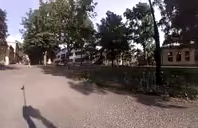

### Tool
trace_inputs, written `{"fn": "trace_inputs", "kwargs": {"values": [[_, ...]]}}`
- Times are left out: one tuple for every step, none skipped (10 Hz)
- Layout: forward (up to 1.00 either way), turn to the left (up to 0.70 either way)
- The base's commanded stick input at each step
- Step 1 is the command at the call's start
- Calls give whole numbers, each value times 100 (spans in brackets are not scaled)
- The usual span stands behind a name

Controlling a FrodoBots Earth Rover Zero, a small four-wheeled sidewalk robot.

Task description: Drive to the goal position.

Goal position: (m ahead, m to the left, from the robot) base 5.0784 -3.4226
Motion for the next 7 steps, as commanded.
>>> {"fn": "trace_inputs", "kwargs": {"values": [[44,27],[44,27],[44,27],[44,27],[44,27],[44,27],[44,27]]}}
